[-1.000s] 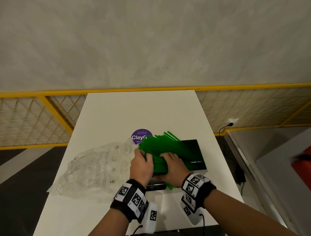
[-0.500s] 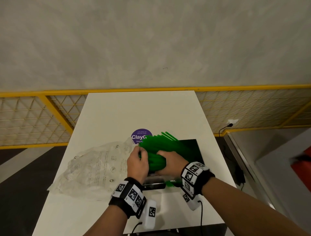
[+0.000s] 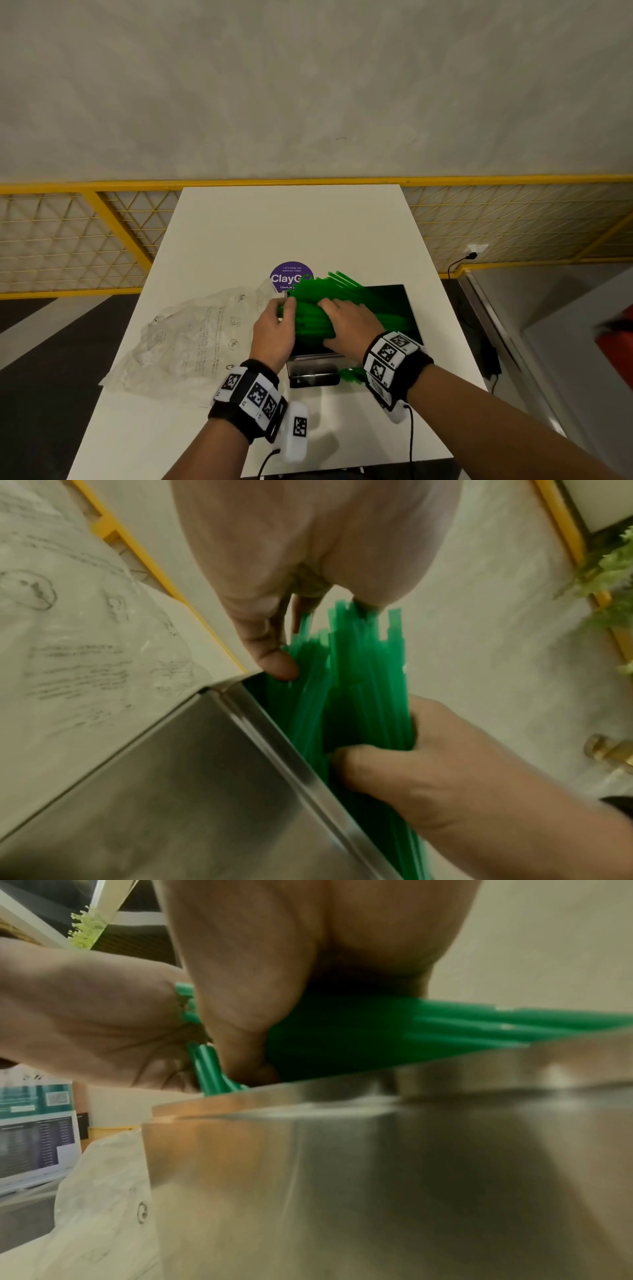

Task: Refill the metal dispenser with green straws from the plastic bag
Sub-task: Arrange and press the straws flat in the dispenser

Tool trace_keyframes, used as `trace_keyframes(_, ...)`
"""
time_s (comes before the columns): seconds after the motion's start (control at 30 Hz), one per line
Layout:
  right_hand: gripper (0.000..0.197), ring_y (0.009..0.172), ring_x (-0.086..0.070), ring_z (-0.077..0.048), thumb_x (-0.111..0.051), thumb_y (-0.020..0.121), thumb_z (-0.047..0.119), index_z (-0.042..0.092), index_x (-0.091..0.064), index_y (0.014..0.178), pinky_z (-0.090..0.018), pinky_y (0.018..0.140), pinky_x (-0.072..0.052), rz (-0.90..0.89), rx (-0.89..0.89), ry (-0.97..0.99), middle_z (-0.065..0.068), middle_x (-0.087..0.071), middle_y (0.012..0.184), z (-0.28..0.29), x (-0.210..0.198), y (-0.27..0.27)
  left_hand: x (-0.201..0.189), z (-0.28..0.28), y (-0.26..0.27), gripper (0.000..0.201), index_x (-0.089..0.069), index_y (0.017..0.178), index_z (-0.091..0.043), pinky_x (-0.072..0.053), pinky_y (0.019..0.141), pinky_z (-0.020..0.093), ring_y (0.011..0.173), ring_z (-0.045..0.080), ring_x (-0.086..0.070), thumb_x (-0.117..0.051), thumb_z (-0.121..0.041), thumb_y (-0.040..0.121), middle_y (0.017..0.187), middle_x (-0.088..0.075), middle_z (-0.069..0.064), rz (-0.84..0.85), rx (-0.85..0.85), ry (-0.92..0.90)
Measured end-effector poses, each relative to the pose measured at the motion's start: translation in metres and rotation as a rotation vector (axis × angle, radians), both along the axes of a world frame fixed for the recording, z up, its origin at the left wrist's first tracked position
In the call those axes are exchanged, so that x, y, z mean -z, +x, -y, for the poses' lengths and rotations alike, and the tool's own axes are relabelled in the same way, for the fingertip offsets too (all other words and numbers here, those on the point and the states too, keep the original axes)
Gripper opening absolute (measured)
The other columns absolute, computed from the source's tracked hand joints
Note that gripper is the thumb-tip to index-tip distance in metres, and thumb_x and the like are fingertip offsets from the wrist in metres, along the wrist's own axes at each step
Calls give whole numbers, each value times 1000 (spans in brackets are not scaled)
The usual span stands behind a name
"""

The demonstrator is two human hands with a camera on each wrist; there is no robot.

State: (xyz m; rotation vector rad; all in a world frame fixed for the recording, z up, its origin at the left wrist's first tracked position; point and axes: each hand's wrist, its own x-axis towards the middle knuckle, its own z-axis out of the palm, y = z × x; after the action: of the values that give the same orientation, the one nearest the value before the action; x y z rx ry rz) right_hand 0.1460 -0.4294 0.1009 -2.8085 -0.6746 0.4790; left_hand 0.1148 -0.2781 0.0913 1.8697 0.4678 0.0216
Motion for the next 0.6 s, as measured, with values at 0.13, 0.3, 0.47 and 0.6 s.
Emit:
trace_keyframes(0.13,70,126,-39,-27,-64,83,35,24,-25,140,-47,104,-36,8,55,-51,-4,-40,136,-6,10,-7,6,1,0,30,-57,112,-9,-43,76,28,96,24,-58,-36,-28,100,100,-61,7,41,52,185)
trace_keyframes(0.3,72,123,-39,-25,-69,75,32,30,-33,137,-43,106,-33,-56,188,136,-2,-39,134,-2,15,-8,26,1,-8,54,-39,139,-13,-37,102,35,121,28,-42,-27,-38,92,131,-40,14,133,101,401)
trace_keyframes(0.47,80,118,-44,-18,-84,60,36,33,-43,128,-37,101,-43,-152,270,407,1,-43,125,12,16,-4,28,9,-11,77,-8,150,-23,-5,116,25,145,6,0,-20,-62,85,159,-4,1,280,176,196)
trace_keyframes(0.6,75,110,-49,-9,-82,64,39,29,-46,129,-26,97,-44,-152,217,491,5,-47,120,20,5,-12,32,14,-11,90,0,150,-23,0,116,25,146,12,6,-17,-72,77,159,4,1,156,399,353)
